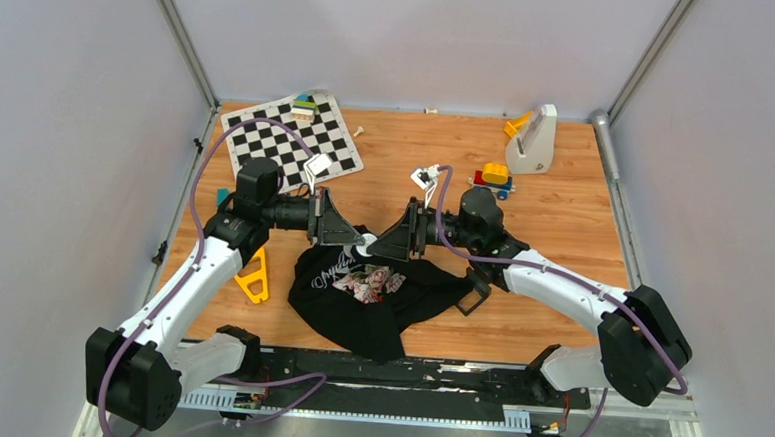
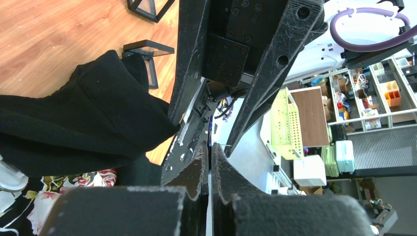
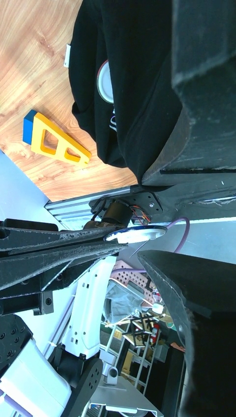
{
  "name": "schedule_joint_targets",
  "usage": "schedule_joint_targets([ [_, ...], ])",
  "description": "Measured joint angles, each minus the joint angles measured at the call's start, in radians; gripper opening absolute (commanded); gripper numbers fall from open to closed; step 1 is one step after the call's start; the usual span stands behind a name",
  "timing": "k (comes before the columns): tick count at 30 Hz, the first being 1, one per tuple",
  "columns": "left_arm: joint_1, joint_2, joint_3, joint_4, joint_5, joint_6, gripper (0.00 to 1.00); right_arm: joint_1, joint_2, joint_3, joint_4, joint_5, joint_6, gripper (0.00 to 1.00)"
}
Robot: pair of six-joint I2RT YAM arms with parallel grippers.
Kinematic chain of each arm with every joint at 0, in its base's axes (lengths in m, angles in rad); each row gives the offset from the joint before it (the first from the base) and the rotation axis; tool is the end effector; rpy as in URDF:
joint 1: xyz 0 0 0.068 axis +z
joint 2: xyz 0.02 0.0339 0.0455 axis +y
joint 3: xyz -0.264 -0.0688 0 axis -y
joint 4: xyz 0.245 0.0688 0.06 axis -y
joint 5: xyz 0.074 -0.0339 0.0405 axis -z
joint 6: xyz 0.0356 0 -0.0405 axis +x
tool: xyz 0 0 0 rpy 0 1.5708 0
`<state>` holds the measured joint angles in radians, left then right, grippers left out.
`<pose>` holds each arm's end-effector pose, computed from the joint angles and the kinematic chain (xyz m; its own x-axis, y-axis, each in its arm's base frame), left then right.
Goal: Remove the brooch from the garment
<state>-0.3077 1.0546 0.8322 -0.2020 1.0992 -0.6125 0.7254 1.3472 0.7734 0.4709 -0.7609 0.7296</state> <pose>0.2039 -0.0981 0.3105 -0.8450 -0.0055 -0.5347 0.5200 0.2248 -0.8241 0.2075 0.2168 0.2781 -0.7197 0.0071 -0.6943 -0.6895 0.1101 0.7158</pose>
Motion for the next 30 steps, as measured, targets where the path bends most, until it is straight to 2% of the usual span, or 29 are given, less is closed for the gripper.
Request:
schedule_joint_targets([
  [4,0.0,0.0,0.0,0.005,0.0,0.0,0.0,0.0,0.0,0.0,-0.003,0.001,-0.002,0.42],
  [30,0.005,-0.009,-0.016,0.022,-0.029,-0.002,0.0,0.007,0.021,0.019,-0.01,0.065,0.053,0.24],
])
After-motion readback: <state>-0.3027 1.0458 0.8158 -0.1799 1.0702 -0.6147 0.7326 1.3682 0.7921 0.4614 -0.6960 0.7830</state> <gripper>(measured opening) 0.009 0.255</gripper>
